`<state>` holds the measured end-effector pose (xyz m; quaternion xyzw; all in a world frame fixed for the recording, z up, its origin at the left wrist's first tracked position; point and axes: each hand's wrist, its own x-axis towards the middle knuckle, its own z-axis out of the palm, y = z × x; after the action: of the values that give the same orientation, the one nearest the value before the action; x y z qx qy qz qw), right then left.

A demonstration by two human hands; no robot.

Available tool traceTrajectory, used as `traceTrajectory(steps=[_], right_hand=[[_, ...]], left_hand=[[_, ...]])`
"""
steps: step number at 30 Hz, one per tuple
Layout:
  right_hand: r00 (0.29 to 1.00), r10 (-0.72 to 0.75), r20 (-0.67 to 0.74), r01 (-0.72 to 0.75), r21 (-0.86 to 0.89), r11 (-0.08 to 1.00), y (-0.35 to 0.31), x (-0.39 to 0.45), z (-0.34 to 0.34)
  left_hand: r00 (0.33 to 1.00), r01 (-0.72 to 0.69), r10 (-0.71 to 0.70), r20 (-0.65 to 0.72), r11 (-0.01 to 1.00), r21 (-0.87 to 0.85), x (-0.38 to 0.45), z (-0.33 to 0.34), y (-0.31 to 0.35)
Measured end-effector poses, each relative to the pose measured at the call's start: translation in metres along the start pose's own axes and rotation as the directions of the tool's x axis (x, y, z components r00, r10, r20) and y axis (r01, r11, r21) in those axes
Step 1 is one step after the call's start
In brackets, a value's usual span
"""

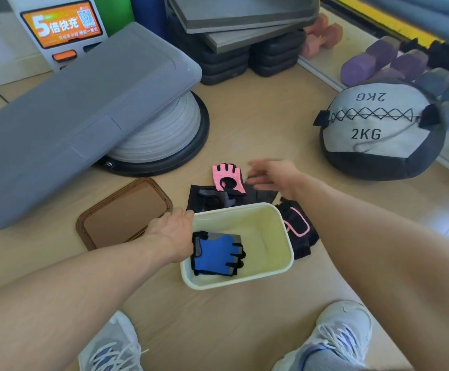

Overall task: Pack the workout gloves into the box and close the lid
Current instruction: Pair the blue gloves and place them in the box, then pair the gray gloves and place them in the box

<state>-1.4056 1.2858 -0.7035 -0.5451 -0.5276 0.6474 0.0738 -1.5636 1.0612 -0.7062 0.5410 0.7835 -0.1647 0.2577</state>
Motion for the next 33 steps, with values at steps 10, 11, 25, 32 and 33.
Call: traceTrajectory(steps=[10, 11, 25, 32, 33], right_hand=[[0.972, 0.001, -0.235, -0.195, -0.803, 0.564, 0.166, 0.006, -0.039], [0.96, -0.004, -0.282, -0.225, -0.775, 0.591, 0.169, 0.007, -0.036], [0.923, -0.106, -0.369, -0.116, -0.531, 0.84, 0.146, 0.01, -0.063], [0.85, -0.156, -0.504, 0.065, -0.193, 0.979, 0.069, -0.015, -0.078], [0.842, -0.173, -0.511, 0.125, -0.127, 0.984, 0.056, -0.02, -0.073]], left_hand=[[0.99, -0.127, 0.125, 0.062, 0.992, 0.028, 0.01, 0.006, 0.015], [0.99, -0.132, 0.13, 0.059, 0.991, 0.029, 0.011, 0.006, 0.015], [0.987, -0.145, 0.144, 0.064, 0.989, 0.008, 0.007, -0.001, 0.017], [0.991, -0.124, 0.129, 0.024, 0.983, -0.138, 0.007, -0.02, 0.016], [0.992, -0.119, 0.122, 0.004, 0.971, -0.208, 0.005, -0.026, 0.017]])
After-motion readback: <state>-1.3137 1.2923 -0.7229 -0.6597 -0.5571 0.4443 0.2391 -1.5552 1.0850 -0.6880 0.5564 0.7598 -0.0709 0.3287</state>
